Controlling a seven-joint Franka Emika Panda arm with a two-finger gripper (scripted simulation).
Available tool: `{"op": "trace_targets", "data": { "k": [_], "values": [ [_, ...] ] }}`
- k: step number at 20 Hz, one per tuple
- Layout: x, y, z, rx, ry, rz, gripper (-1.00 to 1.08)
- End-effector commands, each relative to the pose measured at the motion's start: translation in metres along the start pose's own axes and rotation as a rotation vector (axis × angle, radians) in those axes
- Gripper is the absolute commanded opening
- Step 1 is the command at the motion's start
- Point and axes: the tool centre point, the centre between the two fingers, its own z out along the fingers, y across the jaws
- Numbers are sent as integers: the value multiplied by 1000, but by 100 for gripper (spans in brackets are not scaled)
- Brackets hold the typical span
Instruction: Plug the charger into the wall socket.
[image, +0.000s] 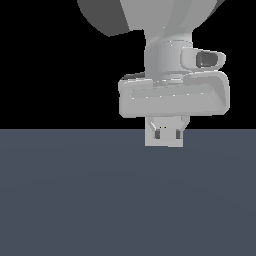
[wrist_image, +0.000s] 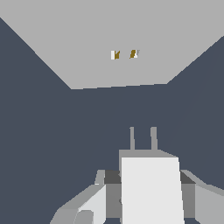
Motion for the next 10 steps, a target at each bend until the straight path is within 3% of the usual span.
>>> {"op": "trace_targets", "data": {
  "k": [1,10],
  "values": [
    [6,-3,-6,5,-1,-32,-100],
    [12,-7,-11,12,-2,-64,-100]
  ]
}}
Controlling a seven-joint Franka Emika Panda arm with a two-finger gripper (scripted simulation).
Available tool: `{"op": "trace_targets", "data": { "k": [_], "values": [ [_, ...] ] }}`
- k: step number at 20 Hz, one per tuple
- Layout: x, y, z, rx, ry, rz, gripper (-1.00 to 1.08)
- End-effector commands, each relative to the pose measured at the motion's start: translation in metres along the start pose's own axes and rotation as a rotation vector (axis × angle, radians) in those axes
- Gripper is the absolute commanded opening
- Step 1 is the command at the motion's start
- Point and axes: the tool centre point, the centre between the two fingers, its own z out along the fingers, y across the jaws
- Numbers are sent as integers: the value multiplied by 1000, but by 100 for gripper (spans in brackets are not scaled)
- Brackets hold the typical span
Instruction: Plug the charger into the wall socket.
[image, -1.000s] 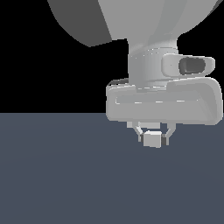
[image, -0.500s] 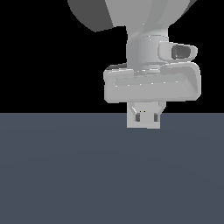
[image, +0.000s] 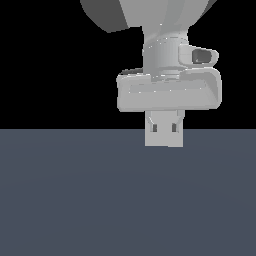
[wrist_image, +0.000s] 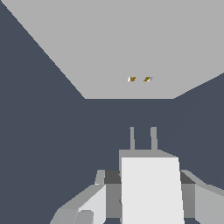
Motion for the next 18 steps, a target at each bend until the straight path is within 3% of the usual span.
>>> {"op": "trace_targets", "data": {
  "k": [1,8,18],
  "values": [
    [0,0,0,0,0,-2,-100],
    [7,0,1,0,0,-1,-100],
    [40,0,7,0,-1,-1,-100]
  ]
}}
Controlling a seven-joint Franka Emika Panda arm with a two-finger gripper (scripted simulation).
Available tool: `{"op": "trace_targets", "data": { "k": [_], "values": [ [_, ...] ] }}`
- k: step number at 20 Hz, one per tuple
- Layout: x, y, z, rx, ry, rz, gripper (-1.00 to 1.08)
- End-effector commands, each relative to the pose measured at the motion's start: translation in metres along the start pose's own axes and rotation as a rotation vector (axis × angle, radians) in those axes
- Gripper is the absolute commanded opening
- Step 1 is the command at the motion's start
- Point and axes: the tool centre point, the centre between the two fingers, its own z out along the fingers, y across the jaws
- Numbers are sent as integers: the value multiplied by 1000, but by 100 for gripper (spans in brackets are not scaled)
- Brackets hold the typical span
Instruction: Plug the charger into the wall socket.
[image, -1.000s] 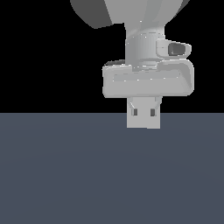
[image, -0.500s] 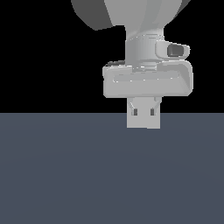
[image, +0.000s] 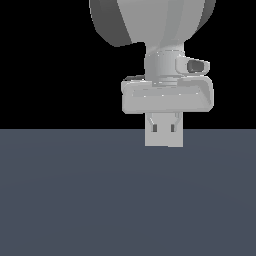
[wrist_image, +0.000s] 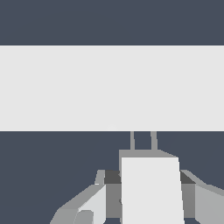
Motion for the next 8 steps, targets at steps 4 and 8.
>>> {"op": "trace_targets", "data": {
  "k": [4,8],
  "values": [
    [13,0,2,0,0,0,-100],
    [15,0,2,0,0,0,-100]
  ]
}}
